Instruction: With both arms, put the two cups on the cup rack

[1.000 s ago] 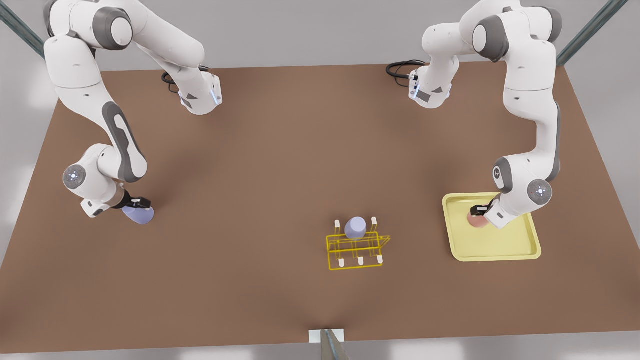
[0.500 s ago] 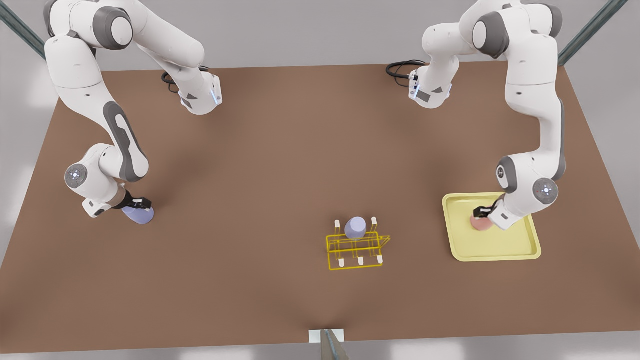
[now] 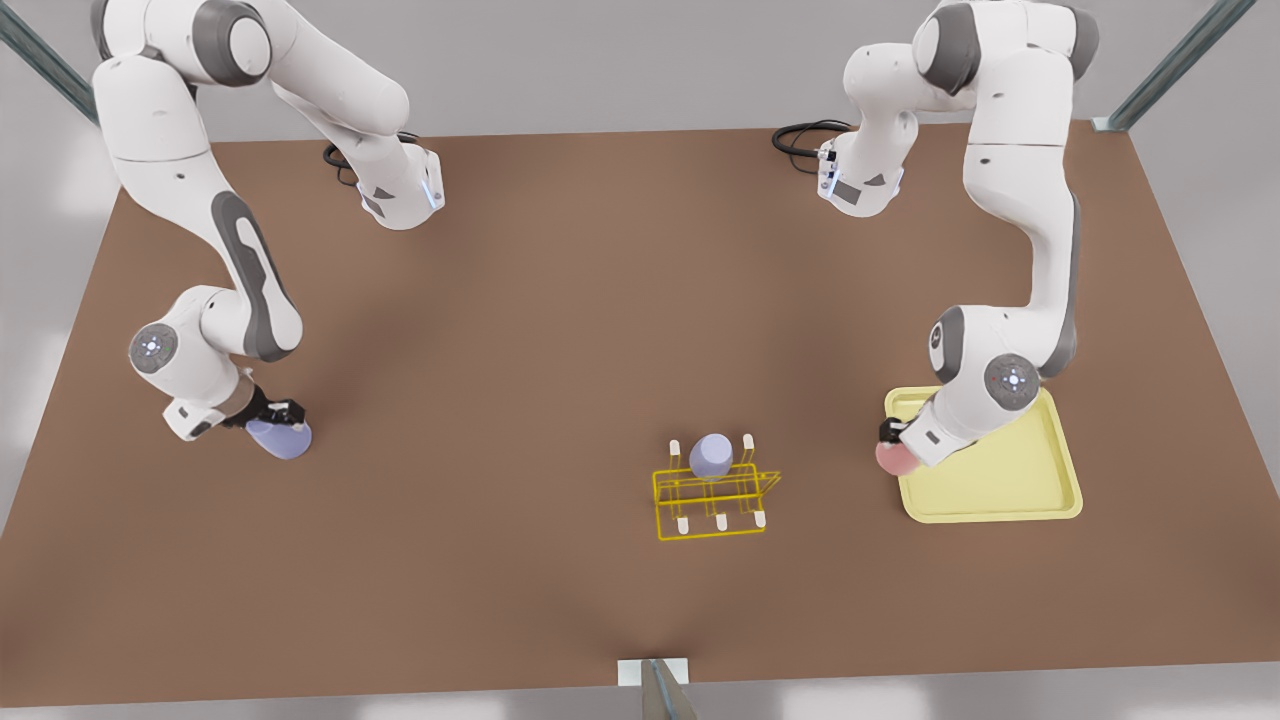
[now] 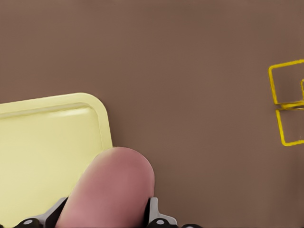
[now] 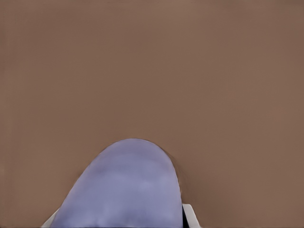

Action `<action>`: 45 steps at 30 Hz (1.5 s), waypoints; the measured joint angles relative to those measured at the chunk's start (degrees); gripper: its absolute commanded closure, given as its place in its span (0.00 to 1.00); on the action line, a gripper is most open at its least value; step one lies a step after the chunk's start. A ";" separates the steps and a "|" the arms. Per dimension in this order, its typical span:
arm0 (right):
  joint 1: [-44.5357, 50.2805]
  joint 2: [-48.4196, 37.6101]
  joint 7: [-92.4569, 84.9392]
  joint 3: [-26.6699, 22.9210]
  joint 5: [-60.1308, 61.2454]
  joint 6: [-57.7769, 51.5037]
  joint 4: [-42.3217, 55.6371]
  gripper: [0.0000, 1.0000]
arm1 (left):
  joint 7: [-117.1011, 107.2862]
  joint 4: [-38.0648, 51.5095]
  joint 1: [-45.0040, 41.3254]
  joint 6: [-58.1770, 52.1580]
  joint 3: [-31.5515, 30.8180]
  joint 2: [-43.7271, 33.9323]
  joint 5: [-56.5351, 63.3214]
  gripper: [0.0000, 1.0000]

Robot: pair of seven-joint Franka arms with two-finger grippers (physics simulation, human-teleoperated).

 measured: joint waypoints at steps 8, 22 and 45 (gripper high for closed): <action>2.15 0.90 -0.09 13.92 7.10 -0.06 6.92 0.15 | -11.96 15.24 -2.22 -7.55 -6.68 6.09 -0.03 0.23; 25.45 21.99 2.86 15.19 25.44 -12.20 47.98 0.14 | -31.47 33.11 -2.94 -16.28 -10.86 14.41 -2.31 0.23; 36.74 41.84 9.83 20.26 29.55 -8.25 70.37 0.14 | -43.63 40.05 -3.45 -7.88 -14.81 21.18 -6.16 0.00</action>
